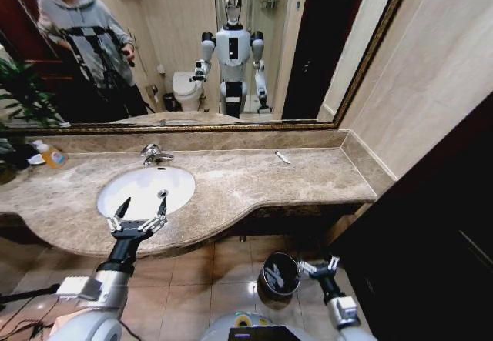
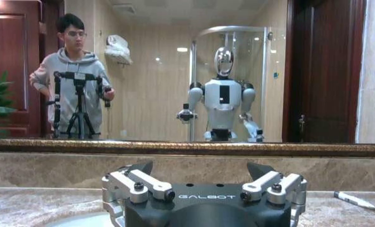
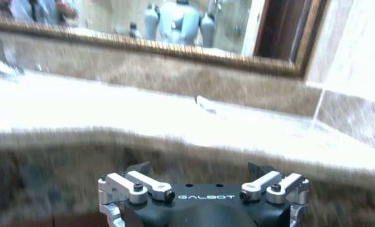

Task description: Pick up the trash from the sink and place it in the trash bin.

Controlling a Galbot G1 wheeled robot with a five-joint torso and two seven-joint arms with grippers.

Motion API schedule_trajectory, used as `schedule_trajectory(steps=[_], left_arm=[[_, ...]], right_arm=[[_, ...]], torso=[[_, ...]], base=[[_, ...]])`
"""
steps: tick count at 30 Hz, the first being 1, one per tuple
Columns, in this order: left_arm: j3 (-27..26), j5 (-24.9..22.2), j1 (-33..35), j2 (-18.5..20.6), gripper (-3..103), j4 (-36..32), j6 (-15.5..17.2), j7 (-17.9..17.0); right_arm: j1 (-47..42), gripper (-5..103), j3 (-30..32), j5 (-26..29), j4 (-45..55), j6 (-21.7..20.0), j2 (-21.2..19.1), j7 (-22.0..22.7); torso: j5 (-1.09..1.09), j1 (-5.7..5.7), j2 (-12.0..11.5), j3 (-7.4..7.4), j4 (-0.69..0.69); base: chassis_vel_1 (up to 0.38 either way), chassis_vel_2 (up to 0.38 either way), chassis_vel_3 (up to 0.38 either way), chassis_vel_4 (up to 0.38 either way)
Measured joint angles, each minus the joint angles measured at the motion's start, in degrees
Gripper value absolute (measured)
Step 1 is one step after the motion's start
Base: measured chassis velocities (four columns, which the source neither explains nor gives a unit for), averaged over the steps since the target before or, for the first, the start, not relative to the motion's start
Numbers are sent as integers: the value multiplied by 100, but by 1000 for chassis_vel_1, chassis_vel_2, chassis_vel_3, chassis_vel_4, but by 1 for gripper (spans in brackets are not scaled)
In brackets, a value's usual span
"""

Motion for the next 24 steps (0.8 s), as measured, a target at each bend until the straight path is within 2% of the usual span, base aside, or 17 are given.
schedule_trajectory(steps=[4, 5, 7, 10, 11, 14, 16, 18, 20, 21, 24], left_arm=[[0, 0, 0, 0, 100, 0, 0, 0], [0, 0, 0, 0, 100, 0, 0, 0], [0, 0, 0, 0, 100, 0, 0, 0], [0, 0, 1, 0, 100, 0, 0, 0], [0, 0, 1, 0, 100, 0, 0, 0], [0, 0, 0, 0, 100, 0, 0, 1], [-1, 0, 0, 0, 100, 0, 0, 0], [0, 0, 0, 0, 100, 0, 0, 1], [0, 0, 0, 0, 100, 0, 0, 1], [0, 0, 1, 0, 100, 0, 0, 1], [0, 0, 0, 0, 100, 0, 0, 1]], right_arm=[[92, 100, -56, 140, 623, -422, -98, -224], [92, 100, -56, 140, 623, -422, -98, -224], [271, 100, -98, 367, 964, -876, -193, -421], [813, 100, -216, 570, 1162, -1459, -350, -463], [813, 100, -216, 570, 1162, -1459, -350, -463], [1640, 100, -334, 859, 1012, -1988, -603, -444], [1757, 100, -353, 910, 944, -2049, -640, -443], [2423, 100, -465, 1038, 381, -2244, -781, -457], [2521, 100, -486, 1061, 289, -2271, -791, -458], [2934, 100, -597, 1204, -42, -2395, -834, -461], [3198, 100, -657, 1258, -255, -2436, -871, -478]], torso=[[0, 0, 0, 0, 0], [0, 0, 0, 0, 0], [-1, 0, -1, 0, 0], [0, 0, -1, 0, -1], [0, 0, -1, 0, -1], [0, 0, -1, 0, 1], [0, 1, -1, 1, 2], [0, 1, -2, 1, 1], [1, 1, -2, 1, 0], [1, 1, -2, 1, 0], [1, 1, -2, 1, 1]], base=[[0, 0, 0, 0], [0, 0, 0, 0], [0, 0, 0, 0], [0, 0, 0, 0], [0, 0, 0, 0], [0, 0, 0, 0], [0, 0, 0, 0], [0, 0, 0, 0], [0, 0, 0, 0], [0, 0, 0, 0], [0, 0, 0, 0]])
